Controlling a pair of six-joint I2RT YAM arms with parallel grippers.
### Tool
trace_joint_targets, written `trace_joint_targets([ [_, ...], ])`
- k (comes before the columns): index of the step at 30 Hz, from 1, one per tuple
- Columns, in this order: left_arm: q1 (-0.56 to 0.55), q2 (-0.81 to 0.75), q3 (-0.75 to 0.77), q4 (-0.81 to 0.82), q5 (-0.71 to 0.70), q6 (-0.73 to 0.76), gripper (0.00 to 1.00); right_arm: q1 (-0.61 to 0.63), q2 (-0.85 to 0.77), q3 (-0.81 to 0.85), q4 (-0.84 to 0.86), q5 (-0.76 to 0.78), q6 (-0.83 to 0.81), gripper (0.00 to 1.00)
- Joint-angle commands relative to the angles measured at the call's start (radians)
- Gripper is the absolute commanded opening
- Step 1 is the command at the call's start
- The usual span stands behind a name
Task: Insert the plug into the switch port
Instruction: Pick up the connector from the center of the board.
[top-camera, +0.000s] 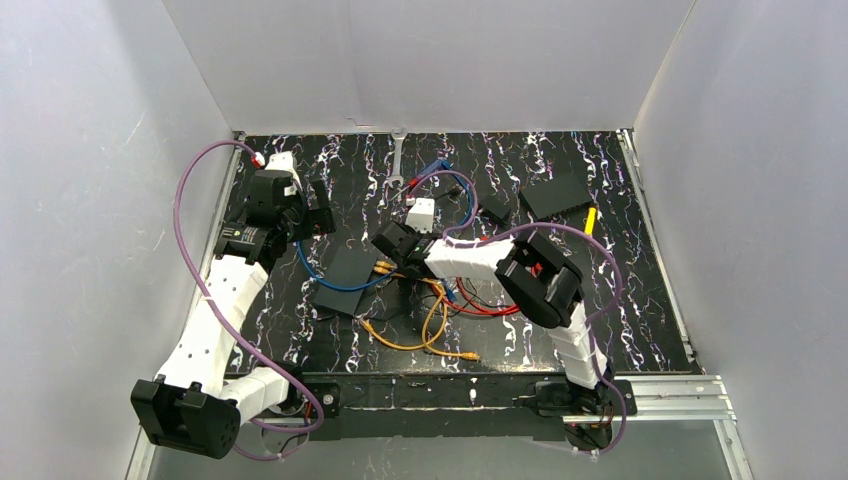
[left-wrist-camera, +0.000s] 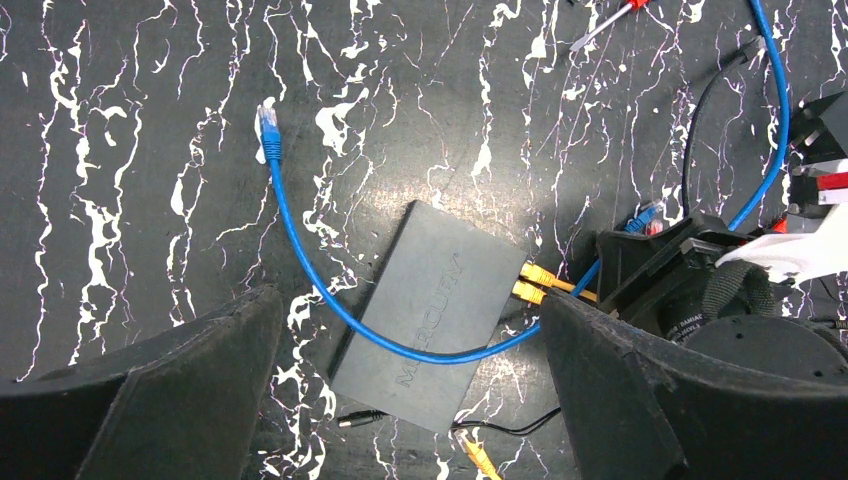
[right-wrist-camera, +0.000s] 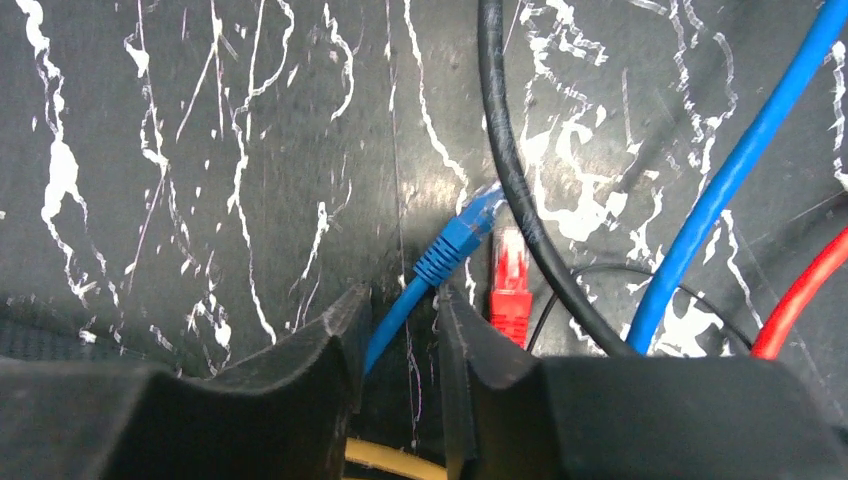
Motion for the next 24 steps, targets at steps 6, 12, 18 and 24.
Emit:
trace_joint_targets([
  [6, 0.006, -0.016, 0.012, -0.010, -0.017, -0.003, 0.99, 0.007, 0.033, 0.085, 0.016, 0.011, -0.001, 0.12],
  [12, 0.006, -0.021, 0.012, -0.010, -0.023, -0.002, 0.99, 0.012, 0.022, 0.136, 0.034, 0.013, -0.030, 0.01],
  [18, 0.008, -0.021, 0.012, -0.010, -0.026, -0.001, 0.99, 0.046, -0.027, 0.168, 0.107, 0.037, -0.111, 0.01],
  [24, 0.008, -0.022, 0.010, -0.010, -0.026, -0.003, 0.99, 0.069, -0.142, 0.098, 0.185, 0.166, -0.201, 0.01],
])
